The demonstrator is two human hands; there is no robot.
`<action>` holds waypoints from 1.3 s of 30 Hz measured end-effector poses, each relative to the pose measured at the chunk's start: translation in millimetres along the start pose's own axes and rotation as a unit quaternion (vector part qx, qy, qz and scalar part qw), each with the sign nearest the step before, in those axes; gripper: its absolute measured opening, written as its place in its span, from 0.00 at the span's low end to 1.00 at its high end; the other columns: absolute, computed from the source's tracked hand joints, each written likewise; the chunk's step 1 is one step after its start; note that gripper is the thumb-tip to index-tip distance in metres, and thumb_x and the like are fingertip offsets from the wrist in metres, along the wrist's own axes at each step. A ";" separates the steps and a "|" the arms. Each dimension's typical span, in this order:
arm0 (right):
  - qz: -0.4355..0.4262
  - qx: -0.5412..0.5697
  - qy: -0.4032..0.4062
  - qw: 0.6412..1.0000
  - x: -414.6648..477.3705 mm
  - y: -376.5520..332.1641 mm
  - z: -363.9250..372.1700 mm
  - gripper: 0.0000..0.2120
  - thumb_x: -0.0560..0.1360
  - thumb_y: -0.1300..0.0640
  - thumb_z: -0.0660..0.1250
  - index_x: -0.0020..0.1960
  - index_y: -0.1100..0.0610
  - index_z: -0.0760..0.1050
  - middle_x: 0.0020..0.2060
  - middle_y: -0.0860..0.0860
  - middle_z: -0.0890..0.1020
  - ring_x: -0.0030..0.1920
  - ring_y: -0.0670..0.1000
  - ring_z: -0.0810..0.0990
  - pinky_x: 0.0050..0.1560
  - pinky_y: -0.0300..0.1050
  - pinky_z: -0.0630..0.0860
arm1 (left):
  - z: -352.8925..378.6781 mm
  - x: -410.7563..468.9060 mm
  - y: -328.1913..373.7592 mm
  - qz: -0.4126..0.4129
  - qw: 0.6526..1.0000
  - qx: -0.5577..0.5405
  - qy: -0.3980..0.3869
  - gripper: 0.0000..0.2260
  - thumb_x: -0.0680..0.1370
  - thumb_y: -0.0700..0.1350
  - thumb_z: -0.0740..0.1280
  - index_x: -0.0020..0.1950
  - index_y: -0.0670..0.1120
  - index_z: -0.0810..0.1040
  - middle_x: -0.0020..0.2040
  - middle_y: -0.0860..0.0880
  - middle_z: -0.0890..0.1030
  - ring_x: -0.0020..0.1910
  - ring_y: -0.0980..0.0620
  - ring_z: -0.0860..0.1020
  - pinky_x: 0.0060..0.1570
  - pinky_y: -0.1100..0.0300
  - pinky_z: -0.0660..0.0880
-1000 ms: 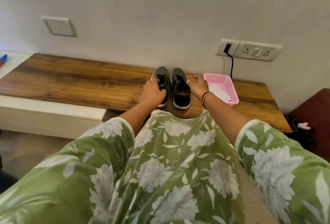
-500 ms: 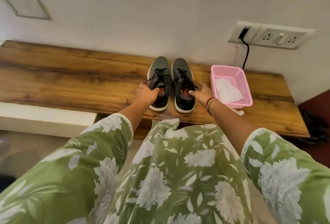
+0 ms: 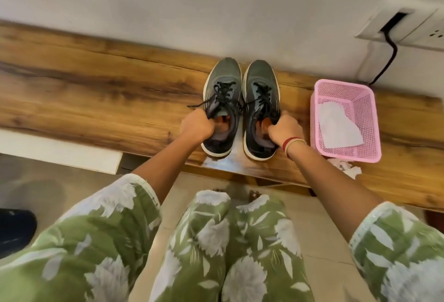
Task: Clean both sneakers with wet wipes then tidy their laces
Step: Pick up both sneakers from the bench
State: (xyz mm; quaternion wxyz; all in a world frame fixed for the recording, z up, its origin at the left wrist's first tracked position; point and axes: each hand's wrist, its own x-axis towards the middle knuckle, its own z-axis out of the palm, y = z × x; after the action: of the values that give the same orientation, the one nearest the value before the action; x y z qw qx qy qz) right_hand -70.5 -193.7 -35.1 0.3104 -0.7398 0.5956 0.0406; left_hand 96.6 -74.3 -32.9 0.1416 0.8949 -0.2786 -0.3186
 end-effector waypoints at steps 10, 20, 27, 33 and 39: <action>-0.059 -0.004 -0.012 0.998 -82.1 3.3 -34.6 0.17 0.74 0.58 0.63 0.63 0.57 0.69 0.53 0.58 0.78 0.52 0.60 0.77 0.54 0.52 0.75 | -26.9 -72.9 -26.6 0.023 0.999 -0.031 -0.011 0.08 0.78 0.41 0.61 0.53 0.40 0.75 0.47 0.41 0.80 0.46 0.41 0.80 0.47 0.50 0.79; -0.066 0.145 -0.182 0.970 -200.3 -8.5 -71.3 0.10 0.77 0.62 0.64 0.58 0.61 0.71 0.52 0.62 0.78 0.52 0.64 0.78 0.46 0.60 0.79 | -99.7 -195.3 -62.7 0.022 0.994 -0.098 -0.050 0.09 0.79 0.43 0.65 0.50 0.37 0.75 0.44 0.37 0.81 0.40 0.41 0.83 0.42 0.46 0.82; -0.097 0.082 -0.277 0.952 -255.0 -5.4 -81.2 0.05 0.78 0.60 0.61 0.45 0.60 0.74 0.39 0.58 0.79 0.36 0.55 0.81 0.32 0.47 0.80 | -116.3 -261.6 -84.4 0.004 0.996 -0.036 -0.086 0.12 0.79 0.45 0.65 0.52 0.36 0.77 0.48 0.36 0.82 0.43 0.40 0.83 0.41 0.50 0.82; -0.086 0.045 -0.334 0.937 -263.0 -2.5 -62.3 0.07 0.79 0.62 0.59 0.46 0.62 0.75 0.38 0.58 0.82 0.32 0.54 0.83 0.33 0.49 0.81 | -98.4 -273.2 -96.3 -0.035 0.991 0.000 -0.126 0.12 0.80 0.44 0.63 0.52 0.34 0.77 0.52 0.36 0.81 0.49 0.36 0.82 0.40 0.51 0.81; -0.033 0.047 -0.432 0.900 -239.0 -7.9 -13.2 0.10 0.80 0.64 0.56 0.48 0.63 0.76 0.37 0.57 0.84 0.36 0.56 0.84 0.39 0.48 0.82 | -66.7 -242.0 -126.8 -0.078 0.980 -0.036 -0.181 0.13 0.79 0.46 0.63 0.54 0.36 0.76 0.54 0.35 0.80 0.50 0.35 0.81 0.43 0.45 0.81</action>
State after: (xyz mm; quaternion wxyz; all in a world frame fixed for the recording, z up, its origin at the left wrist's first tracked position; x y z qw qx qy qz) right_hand -136.1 5.0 81.5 0.5728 -0.6536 0.3795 0.3172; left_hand 36.4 175.3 81.8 0.0954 0.8355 -0.2179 -0.4954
